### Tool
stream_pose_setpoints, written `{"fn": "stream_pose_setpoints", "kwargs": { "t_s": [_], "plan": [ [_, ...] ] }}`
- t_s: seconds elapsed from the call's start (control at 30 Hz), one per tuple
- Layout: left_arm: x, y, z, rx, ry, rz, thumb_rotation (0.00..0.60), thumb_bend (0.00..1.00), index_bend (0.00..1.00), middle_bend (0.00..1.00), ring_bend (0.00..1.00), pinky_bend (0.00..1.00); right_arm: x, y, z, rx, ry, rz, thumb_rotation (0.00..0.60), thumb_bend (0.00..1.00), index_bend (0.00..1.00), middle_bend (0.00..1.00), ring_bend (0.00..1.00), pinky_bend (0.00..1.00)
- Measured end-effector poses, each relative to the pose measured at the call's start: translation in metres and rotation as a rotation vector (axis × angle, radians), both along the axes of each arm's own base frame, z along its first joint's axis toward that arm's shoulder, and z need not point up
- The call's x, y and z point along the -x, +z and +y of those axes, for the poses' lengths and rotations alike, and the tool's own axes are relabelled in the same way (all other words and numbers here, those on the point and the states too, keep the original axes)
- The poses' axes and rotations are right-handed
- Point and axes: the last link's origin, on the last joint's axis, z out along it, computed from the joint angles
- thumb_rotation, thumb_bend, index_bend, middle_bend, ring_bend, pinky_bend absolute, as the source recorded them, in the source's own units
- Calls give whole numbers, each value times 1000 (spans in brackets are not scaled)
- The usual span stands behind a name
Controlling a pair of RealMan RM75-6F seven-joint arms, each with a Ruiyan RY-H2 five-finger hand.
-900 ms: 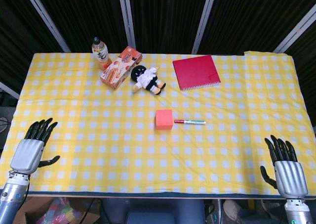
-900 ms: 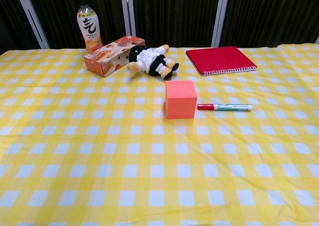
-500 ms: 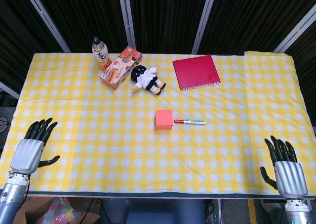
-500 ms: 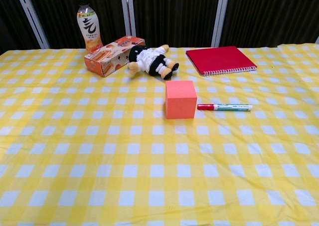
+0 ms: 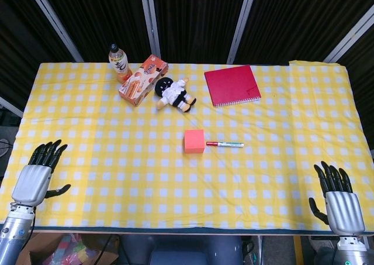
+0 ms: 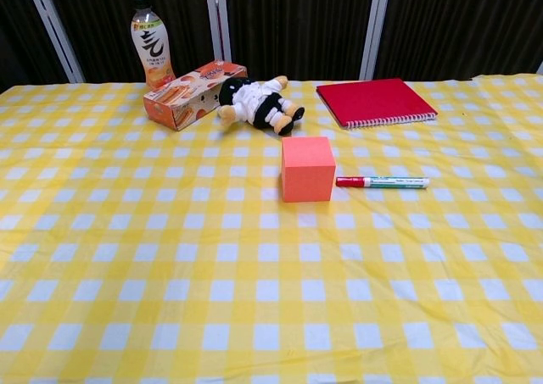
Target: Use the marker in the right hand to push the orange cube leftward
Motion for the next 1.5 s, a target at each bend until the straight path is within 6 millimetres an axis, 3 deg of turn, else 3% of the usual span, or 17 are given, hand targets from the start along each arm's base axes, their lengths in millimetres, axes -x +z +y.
{"fn": "stream_pose_setpoints", "kwargs": {
  "t_s": [0.3, 0.6, 0.77, 1.03, 1.13, 1.33, 1.5],
  "plan": [
    [-1, 1, -1, 10, -6, -14, 600, 0, 0, 0, 0, 0, -17, -4, -14, -19, 40, -60, 600, 444, 3, 0, 0, 0],
    [-1, 1, 0, 25, -11, -13, 600, 0, 0, 0, 0, 0, -67, -22, -60, -104, 101, -103, 600, 444, 6, 0, 0, 0],
    [0, 4, -1, 31, -8, -31, 600, 0, 0, 0, 0, 0, -95, -51, -96, -171, 87, -113, 600, 444, 9, 0, 0, 0],
    [3, 5, 1, 54, 11, -24, 600, 0, 0, 0, 0, 0, -143, -109, -148, -272, 60, -115, 600, 444, 114, 0, 0, 0],
    [4, 6, 3, 60, 21, -34, 600, 0, 0, 0, 0, 0, -154, -125, -166, -292, 49, -100, 600, 395, 119, 0, 0, 0],
    [5, 7, 4, 72, 35, -49, 600, 0, 0, 0, 0, 0, -169, -144, -194, -305, 32, -72, 600, 336, 149, 0, 0, 0],
    [5, 6, 4, 83, 37, -53, 600, 0, 0, 0, 0, 0, -174, -149, -206, -311, 17, -44, 600, 335, 244, 26, 0, 0]
  ]
}}
